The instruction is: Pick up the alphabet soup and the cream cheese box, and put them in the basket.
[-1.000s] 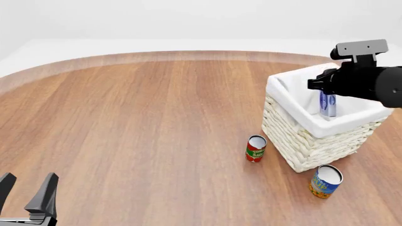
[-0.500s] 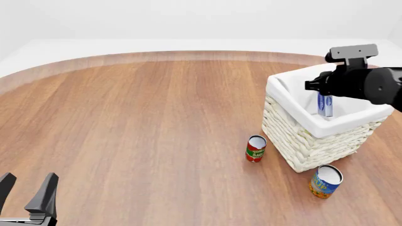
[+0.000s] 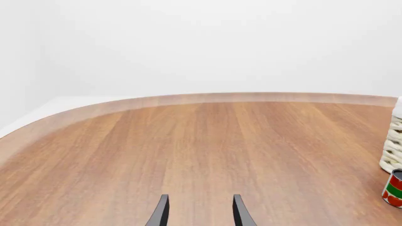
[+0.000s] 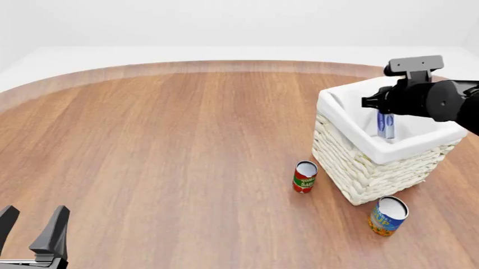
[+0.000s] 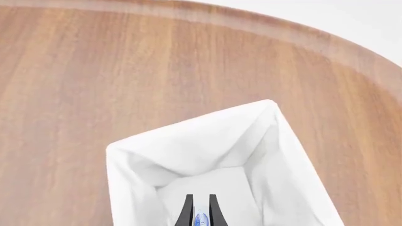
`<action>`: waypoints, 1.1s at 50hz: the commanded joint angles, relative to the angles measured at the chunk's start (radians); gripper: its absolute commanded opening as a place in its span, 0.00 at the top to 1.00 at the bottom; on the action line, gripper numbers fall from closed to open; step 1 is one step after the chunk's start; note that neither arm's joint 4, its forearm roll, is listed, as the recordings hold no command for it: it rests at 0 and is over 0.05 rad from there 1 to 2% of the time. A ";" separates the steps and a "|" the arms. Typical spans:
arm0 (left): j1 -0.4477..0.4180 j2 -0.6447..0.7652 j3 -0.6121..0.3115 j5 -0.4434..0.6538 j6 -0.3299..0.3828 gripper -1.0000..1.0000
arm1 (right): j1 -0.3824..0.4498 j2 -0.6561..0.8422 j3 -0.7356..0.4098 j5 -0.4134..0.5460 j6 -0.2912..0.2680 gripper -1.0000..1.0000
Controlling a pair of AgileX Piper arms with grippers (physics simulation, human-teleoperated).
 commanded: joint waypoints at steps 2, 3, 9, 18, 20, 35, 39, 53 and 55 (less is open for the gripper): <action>0.000 0.000 0.000 0.000 0.000 0.00 | -0.006 0.027 -0.013 -0.017 0.003 1.00; 0.000 0.000 0.000 0.000 0.000 0.00 | -0.006 0.030 -0.012 -0.020 0.003 1.00; 0.000 0.000 0.000 0.000 0.000 0.00 | -0.008 0.043 -0.006 -0.032 0.002 1.00; 0.000 0.000 0.000 0.000 0.000 0.00 | -0.011 0.053 -0.004 -0.040 0.001 1.00; 0.000 0.000 0.000 0.000 0.000 0.00 | -0.011 0.053 -0.002 -0.042 0.001 1.00; 0.000 0.000 0.000 0.000 0.000 0.00 | -0.017 0.068 -0.015 -0.052 0.001 1.00; 0.000 0.000 0.000 0.000 0.000 0.00 | -0.015 0.070 -0.009 -0.058 0.001 1.00; 0.000 0.000 0.000 0.000 0.000 0.00 | -0.039 0.086 -0.027 -0.056 -0.005 0.00; 0.000 0.000 0.000 0.000 0.000 0.00 | -0.037 0.082 -0.024 -0.056 -0.004 0.00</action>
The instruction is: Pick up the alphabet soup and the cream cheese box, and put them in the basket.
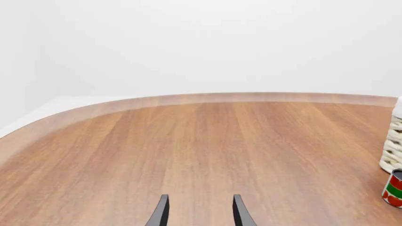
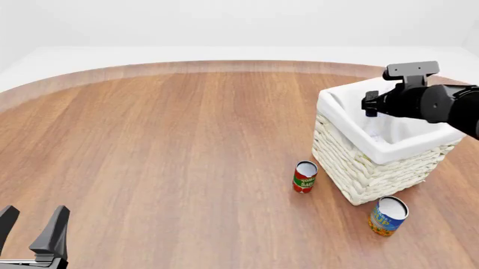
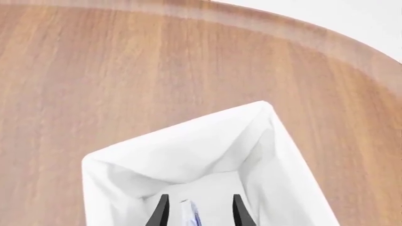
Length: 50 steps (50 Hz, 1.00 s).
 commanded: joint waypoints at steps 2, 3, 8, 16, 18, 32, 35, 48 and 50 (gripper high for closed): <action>0.000 0.000 0.000 0.000 0.000 0.00 | -0.008 -0.001 -0.003 -0.002 0.003 0.00; 0.000 0.000 0.000 0.000 0.000 0.00 | -0.009 -0.002 -0.003 -0.002 0.003 0.00; 0.000 0.000 0.000 0.000 0.000 0.00 | -0.009 -0.016 -0.007 0.012 0.004 0.00; 0.000 0.000 0.000 0.000 0.000 0.00 | -0.008 -0.038 -0.009 0.028 0.007 0.00; 0.000 0.000 0.000 0.000 0.000 0.00 | -0.005 -0.048 -0.004 0.033 0.010 0.00; 0.000 0.000 0.000 0.000 0.000 0.00 | 0.006 -0.109 0.034 0.046 0.023 0.00; 0.000 0.000 0.000 0.000 0.000 0.00 | 0.008 -0.126 0.040 0.051 0.030 0.00; 0.000 0.000 0.000 0.000 0.000 0.00 | 0.026 -0.197 0.097 0.055 0.042 0.00; 0.000 0.000 0.000 0.000 0.000 0.00 | 0.027 -0.210 0.100 0.058 0.046 0.00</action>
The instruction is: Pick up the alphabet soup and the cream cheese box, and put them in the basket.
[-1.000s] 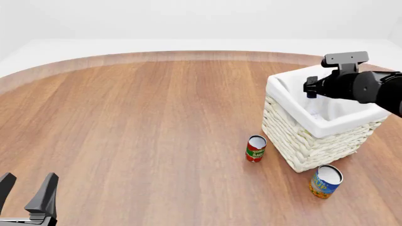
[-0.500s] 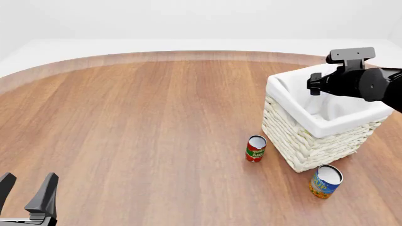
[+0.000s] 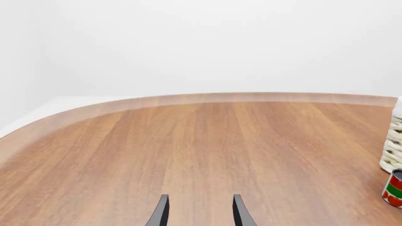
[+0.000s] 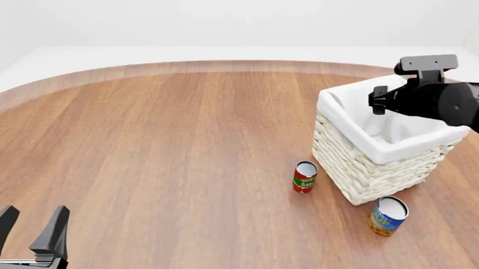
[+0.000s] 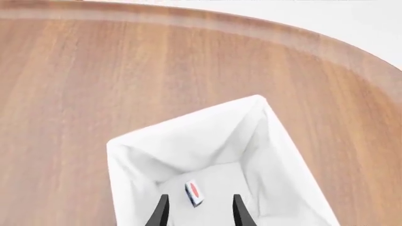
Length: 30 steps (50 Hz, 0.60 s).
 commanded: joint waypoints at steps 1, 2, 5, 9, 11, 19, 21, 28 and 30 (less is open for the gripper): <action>0.000 0.000 0.000 0.000 0.000 0.00 | 0.013 -0.065 0.038 0.010 0.014 0.00; 0.000 0.000 0.000 0.000 0.000 0.00 | 0.014 -0.074 0.043 0.011 0.017 0.00; 0.000 0.000 0.000 0.000 0.000 0.00 | 0.015 -0.097 0.056 0.012 0.022 0.00; 0.000 0.000 0.000 0.000 0.000 0.00 | 0.017 -0.123 0.072 0.010 0.026 0.00; 0.000 0.000 0.000 0.000 0.000 0.00 | 0.030 -0.151 0.089 0.017 0.027 0.00; 0.000 0.000 0.000 0.000 0.000 0.00 | 0.039 -0.193 0.115 0.021 0.035 0.00; 0.000 0.000 0.000 0.000 0.000 0.00 | 0.040 -0.202 0.122 0.022 0.035 0.00; 0.000 0.000 0.000 0.000 0.000 0.00 | 0.044 -0.236 0.142 0.029 0.036 0.00; 0.000 0.000 0.000 0.000 0.000 0.00 | 0.044 -0.245 0.150 0.028 0.034 0.00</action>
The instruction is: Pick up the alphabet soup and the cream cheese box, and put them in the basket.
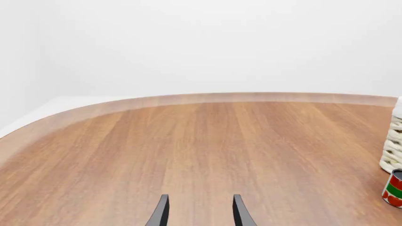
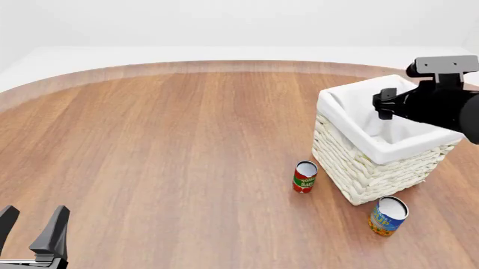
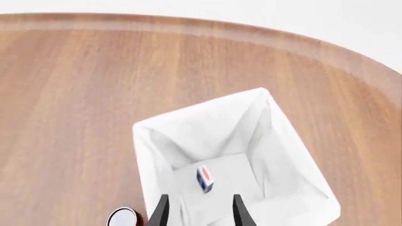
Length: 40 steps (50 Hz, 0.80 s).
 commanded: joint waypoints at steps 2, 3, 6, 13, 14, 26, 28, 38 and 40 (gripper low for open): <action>0.000 0.000 0.000 0.000 0.000 0.00 | 0.006 -0.066 0.043 0.007 0.001 0.00; 0.000 0.000 0.000 0.000 0.000 0.00 | 0.006 -0.070 0.045 0.008 0.003 0.00; 0.000 0.000 0.000 0.000 0.000 0.00 | 0.006 -0.081 0.055 0.008 0.003 0.00; 0.000 0.000 0.000 0.000 0.000 0.00 | 0.009 -0.115 0.084 0.011 0.007 0.00; 0.000 0.000 0.000 0.000 0.000 0.00 | 0.008 -0.121 0.088 0.012 0.006 0.00; 0.000 0.000 0.000 0.000 0.000 0.00 | 0.011 -0.192 0.128 0.034 0.010 0.00; 0.000 0.000 0.000 0.000 0.000 0.00 | 0.011 -0.203 0.102 0.069 0.011 0.00; 0.000 0.000 0.000 0.000 0.000 0.00 | 0.008 -0.232 0.154 0.039 0.020 0.00; 0.000 0.000 0.000 0.000 0.000 0.00 | 0.008 -0.237 0.135 0.064 0.021 0.00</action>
